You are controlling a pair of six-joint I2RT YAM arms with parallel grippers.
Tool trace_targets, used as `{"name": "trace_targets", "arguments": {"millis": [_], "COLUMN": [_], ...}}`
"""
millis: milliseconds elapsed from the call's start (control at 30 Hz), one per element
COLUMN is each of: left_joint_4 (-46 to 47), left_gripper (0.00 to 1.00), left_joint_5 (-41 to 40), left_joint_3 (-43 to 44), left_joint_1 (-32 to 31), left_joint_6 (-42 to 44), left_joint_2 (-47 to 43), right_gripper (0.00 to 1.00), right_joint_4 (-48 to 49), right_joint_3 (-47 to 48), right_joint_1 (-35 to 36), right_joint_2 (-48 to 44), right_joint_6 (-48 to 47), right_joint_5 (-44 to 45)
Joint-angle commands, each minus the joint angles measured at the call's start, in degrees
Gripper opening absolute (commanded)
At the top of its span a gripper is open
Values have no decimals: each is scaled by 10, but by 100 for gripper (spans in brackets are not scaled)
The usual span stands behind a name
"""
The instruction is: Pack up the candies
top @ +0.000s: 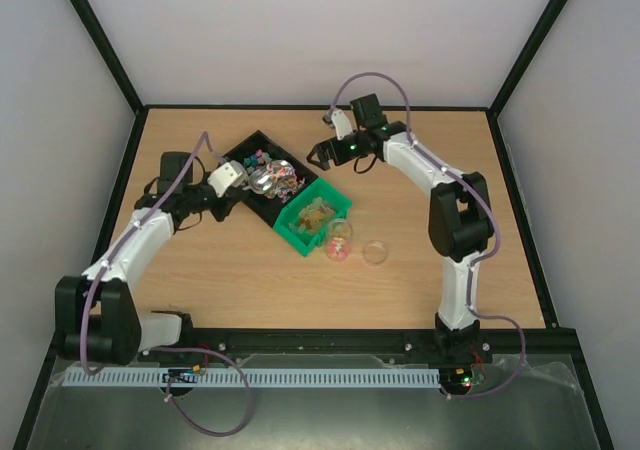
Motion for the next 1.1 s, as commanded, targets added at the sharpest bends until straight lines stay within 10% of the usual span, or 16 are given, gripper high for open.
{"name": "trace_targets", "arguments": {"millis": [0, 1067], "left_joint_4": [-108, -353], "left_gripper": [2, 2], "left_joint_5": [36, -114], "left_joint_3": [33, 181], "left_joint_1": [-5, -253], "left_joint_6": [62, 55], "left_joint_2": [-52, -58], "right_gripper": [99, 99], "right_joint_4": [-58, -88], "right_joint_3": [-6, -318], "right_joint_1": [-20, -96], "right_joint_2": [-64, -311], "right_joint_6": [-17, -53], "right_joint_5": [-34, -160]}}
